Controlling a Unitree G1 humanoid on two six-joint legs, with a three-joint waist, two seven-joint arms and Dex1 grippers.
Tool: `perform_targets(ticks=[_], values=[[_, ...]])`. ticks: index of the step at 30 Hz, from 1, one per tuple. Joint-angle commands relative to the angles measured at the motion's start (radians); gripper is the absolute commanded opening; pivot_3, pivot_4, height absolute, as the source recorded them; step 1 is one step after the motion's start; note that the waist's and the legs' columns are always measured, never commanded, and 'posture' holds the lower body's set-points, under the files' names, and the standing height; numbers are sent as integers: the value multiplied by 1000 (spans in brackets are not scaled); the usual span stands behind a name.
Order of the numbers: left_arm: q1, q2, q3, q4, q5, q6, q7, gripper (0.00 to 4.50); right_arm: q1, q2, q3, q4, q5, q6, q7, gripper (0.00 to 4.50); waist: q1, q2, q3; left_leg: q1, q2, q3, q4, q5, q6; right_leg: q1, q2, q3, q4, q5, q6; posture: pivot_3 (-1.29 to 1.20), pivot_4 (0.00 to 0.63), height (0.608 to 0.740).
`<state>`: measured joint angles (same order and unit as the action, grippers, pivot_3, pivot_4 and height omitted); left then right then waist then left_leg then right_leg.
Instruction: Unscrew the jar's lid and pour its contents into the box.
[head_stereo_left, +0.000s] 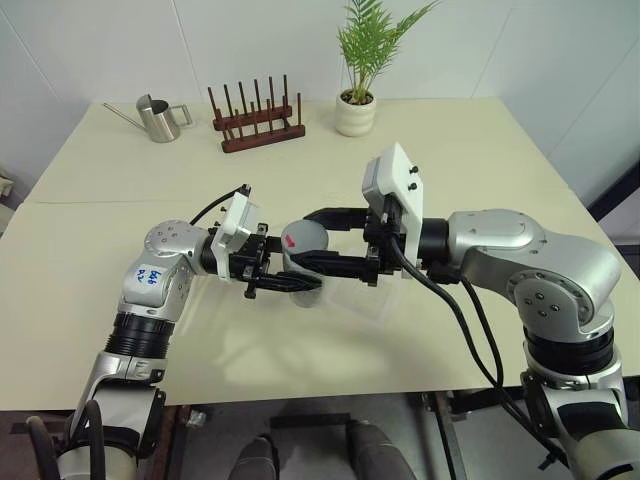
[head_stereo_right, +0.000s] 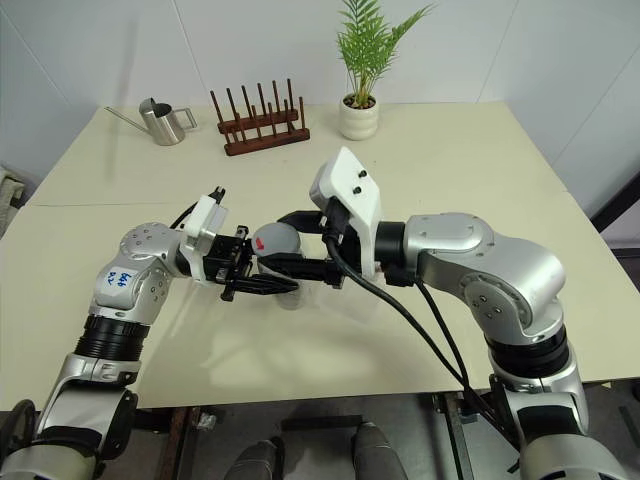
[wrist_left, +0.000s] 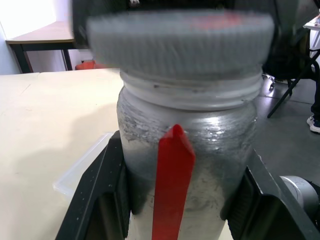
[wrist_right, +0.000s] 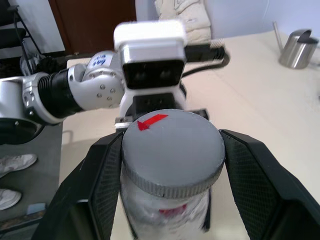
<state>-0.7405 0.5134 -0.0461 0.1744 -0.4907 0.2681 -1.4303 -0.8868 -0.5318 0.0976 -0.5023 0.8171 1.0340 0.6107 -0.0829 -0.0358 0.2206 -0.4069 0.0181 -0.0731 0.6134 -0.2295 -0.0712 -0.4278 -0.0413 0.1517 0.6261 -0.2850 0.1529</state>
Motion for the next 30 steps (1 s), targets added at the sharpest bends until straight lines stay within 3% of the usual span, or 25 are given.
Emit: perform_targets(ticks=[1, 5, 10, 14, 18, 30], values=[[-3, 3, 0, -17, 1, -16, -4, 1926, -27, 7, -51, 5, 0, -29, -11, 3045, 0, 0, 0, 0, 0, 0, 0, 0, 0, 0, 0, 0, 0, 0, 0, 0, 150, 740], [9, 8, 1, -17, 7, -18, -2, 1926, -44, 1, -78, 42, -27, -48, -31, 3045, 0, 0, 0, 0, 0, 0, 0, 0, 0, 0, 0, 0, 0, 0, 0, 0, 150, 740], [26, 34, 33, -15, 9, -16, 26, 1926, -15, -89, -139, 143, -128, -99, -41, 3045, 2, 0, 0, 0, 0, 0, 0, 0, 0, 0, 0, 0, 0, 0, 0, 0, 150, 740], [31, 68, 62, -6, 8, -19, 48, 1926, 91, -174, -190, 214, -230, -147, -68, 3045, 4, 0, 0, 0, 0, 0, 0, 0, 0, 0, 0, 0, -1, 0, 0, 0, 150, 740], [12, 100, 85, 60, 31, -58, 59, 1926, 289, -241, -233, 236, -307, -177, -76, 3045, 7, 0, 0, 0, 0, 0, -1, 0, 1, 0, 0, 0, -2, 0, 0, 0, 150, 740], [-69, 72, 69, 189, 71, -158, 50, 1926, 609, -137, -322, 278, -398, -248, -187, 3045, 0, 0, 0, 1, -1, 1, 1, 0, 1, 1, 0, 2, 1, 0, 1, 0, 150, 740]])
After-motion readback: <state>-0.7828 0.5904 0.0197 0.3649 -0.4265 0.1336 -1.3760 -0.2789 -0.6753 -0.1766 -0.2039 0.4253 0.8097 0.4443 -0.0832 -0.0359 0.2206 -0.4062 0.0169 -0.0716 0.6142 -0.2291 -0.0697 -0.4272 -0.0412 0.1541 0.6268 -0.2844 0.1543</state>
